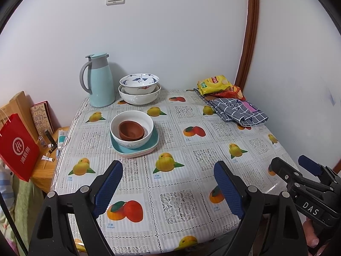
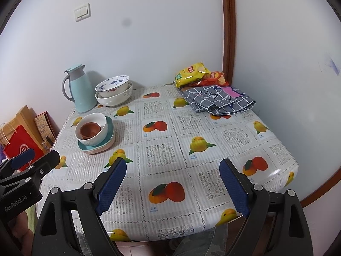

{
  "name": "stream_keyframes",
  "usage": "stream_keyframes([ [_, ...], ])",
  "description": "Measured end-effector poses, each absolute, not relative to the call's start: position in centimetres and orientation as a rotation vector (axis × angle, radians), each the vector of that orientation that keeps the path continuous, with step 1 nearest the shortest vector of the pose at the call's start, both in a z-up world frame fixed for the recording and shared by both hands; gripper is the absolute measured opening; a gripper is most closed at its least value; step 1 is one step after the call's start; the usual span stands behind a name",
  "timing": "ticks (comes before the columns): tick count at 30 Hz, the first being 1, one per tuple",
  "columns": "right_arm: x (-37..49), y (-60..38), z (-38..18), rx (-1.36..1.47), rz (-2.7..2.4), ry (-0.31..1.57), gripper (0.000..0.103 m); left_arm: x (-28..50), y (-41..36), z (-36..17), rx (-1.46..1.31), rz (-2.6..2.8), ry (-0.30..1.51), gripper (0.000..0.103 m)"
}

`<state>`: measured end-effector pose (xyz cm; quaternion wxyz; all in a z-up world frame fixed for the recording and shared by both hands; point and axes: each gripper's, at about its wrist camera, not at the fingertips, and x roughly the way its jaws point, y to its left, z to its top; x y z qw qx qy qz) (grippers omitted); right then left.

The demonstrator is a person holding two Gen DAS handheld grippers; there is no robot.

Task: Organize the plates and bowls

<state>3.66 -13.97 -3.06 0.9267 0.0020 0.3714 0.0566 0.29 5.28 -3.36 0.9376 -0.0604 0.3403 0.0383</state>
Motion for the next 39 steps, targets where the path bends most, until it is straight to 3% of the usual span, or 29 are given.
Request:
stream_keyframes([
  [39,2.1,-13.0,-2.2,-0.020,0.140,0.732,0.089,-0.2,6.0,-2.9,-0.157,0.087,0.677,0.087],
])
